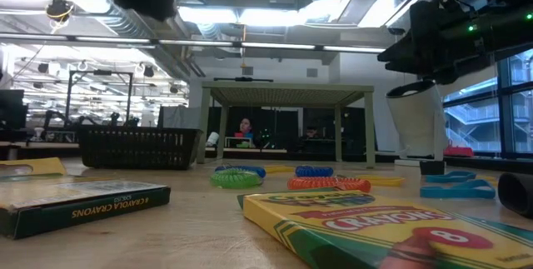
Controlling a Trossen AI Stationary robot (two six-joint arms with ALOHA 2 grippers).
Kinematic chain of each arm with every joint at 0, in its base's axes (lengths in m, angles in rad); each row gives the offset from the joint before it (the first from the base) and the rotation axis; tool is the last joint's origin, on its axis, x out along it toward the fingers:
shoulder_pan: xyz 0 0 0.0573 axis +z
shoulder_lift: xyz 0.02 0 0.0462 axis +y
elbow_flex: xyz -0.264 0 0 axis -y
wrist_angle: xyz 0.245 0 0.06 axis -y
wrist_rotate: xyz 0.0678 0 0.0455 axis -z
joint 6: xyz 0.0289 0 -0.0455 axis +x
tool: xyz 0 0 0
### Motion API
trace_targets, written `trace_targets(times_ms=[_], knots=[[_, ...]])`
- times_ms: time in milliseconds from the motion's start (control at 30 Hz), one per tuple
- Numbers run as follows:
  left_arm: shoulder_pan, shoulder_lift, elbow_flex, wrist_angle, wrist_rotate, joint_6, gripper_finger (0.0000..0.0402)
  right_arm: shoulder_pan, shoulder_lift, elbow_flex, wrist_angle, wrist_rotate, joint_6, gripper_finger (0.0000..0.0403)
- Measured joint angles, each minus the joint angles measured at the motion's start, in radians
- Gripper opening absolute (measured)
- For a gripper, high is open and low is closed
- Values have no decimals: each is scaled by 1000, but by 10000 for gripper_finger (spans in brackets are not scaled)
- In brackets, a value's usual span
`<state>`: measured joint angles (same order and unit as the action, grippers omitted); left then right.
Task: Pick & Place Office Desk Supplies
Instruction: Put the yellow rubber band into the top black bin
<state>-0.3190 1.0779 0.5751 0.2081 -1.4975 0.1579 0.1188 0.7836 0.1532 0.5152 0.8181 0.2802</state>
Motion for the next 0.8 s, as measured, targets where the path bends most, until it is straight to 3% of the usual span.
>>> trace_targets(times_ms=[67,233,300,567,800], knots=[[56,-6,0,-49,35,-35,3,0,0,0,0,0,0,180],[212,-30,0,-211,362,-175,3,0,0,0,0,0,0,180],[274,-40,0,-294,443,-251,3,0,0,0,0,0,-1,180],[441,-108,0,-586,594,-504,3,0,0,0,0,0,-11,180],[526,-145,0,-776,602,-629,3,0,0,0,0,0,-11,180]])
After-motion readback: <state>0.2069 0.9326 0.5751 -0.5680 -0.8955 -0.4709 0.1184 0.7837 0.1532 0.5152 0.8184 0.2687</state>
